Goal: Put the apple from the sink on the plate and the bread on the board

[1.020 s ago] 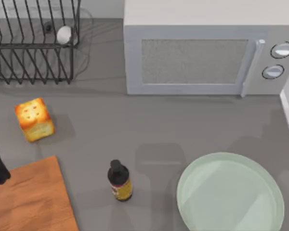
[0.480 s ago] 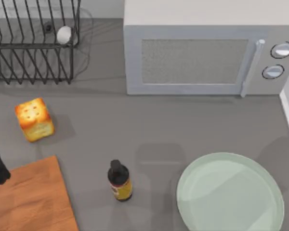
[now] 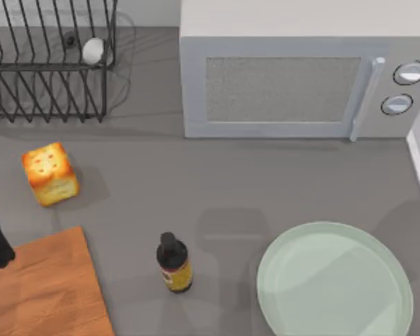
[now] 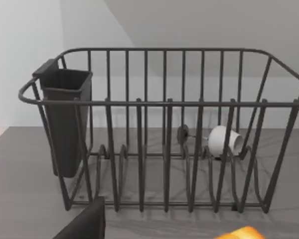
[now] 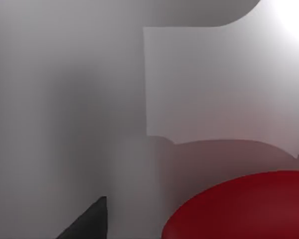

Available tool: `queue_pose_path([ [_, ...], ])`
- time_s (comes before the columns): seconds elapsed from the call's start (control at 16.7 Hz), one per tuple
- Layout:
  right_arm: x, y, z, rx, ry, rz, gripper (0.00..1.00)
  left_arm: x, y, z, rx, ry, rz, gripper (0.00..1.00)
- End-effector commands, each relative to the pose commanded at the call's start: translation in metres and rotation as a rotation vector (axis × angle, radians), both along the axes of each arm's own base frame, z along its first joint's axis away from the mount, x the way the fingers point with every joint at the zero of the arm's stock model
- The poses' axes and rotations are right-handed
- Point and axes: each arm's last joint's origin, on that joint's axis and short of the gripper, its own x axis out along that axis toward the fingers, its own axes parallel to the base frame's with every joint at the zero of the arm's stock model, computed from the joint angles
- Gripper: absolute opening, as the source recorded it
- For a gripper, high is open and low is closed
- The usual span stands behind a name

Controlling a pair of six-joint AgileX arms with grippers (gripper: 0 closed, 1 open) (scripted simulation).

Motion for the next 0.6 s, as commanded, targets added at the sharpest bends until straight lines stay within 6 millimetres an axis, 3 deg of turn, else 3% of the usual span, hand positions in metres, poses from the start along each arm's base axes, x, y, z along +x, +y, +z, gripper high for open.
queue_pose_path([
  [0.54,0.0,0.0,0.0,0.0,0.0,0.0,0.02,0.0,0.0,0.0,0.0,0.0,0.0,1.0],
  [0.6,0.0,0.0,0.0,0.0,0.0,0.0,0.0,0.0,0.0,0.0,0.0,0.0,0.0,1.0],
])
